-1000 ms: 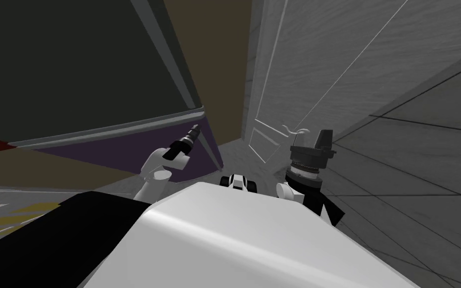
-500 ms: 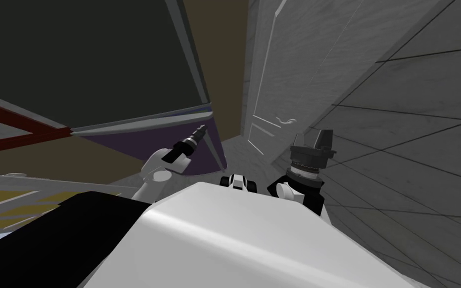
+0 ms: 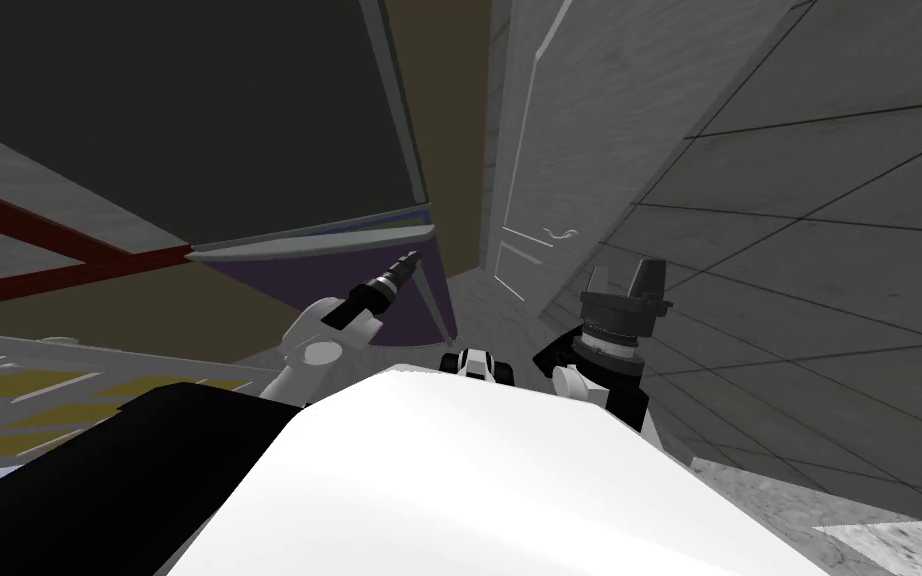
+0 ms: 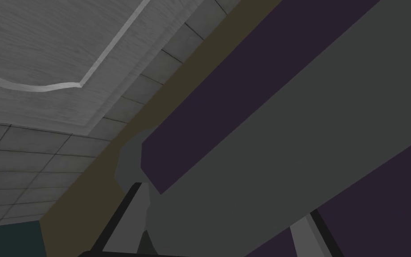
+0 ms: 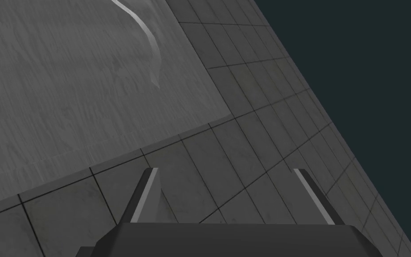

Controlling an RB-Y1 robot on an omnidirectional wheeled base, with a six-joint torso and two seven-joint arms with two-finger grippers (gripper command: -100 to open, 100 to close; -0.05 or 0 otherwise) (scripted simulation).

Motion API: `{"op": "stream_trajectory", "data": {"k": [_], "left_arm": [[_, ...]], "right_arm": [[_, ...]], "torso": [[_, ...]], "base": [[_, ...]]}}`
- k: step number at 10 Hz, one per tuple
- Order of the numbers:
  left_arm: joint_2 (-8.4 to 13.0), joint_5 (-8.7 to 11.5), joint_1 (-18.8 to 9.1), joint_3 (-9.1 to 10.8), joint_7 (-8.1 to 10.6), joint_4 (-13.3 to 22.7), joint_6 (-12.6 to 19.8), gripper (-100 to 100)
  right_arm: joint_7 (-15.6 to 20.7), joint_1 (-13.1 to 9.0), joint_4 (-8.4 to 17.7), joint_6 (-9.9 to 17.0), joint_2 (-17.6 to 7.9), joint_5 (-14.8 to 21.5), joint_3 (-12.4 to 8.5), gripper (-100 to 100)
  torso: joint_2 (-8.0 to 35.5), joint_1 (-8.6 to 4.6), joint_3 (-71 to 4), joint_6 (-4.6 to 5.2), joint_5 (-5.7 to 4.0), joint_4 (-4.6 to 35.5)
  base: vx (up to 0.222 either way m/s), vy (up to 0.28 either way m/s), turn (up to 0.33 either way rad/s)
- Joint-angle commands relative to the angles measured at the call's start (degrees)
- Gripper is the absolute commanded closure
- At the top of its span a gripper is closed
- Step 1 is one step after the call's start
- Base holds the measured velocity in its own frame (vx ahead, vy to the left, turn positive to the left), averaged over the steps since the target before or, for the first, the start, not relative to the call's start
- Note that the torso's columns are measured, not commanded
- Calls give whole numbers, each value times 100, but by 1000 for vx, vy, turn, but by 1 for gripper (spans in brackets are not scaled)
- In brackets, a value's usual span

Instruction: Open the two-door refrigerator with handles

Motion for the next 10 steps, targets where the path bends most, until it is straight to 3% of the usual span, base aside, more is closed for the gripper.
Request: {"op": "stream_trajectory", "data": {"k": [1,9,10], "left_arm": [[119,131,-81,-162,-42,5,-168,100],[501,567,-238,-530,-127,-62,-608,100],[462,507,-173,-451,-125,-50,-625,100]], "right_arm": [[0,0,0,0,0,0,0,0],[0,0,0,0,0,0,0,0],[0,-1,1,0,0,0,0,0]], "torso": [[6,24,2,-10,9,1],[-11,-8,-13,2,-5,-5],[8,-18,4,13,0,-14]], "base": [[-325,116,-127],[-291,115,-97],[-170,50,-44]]}}
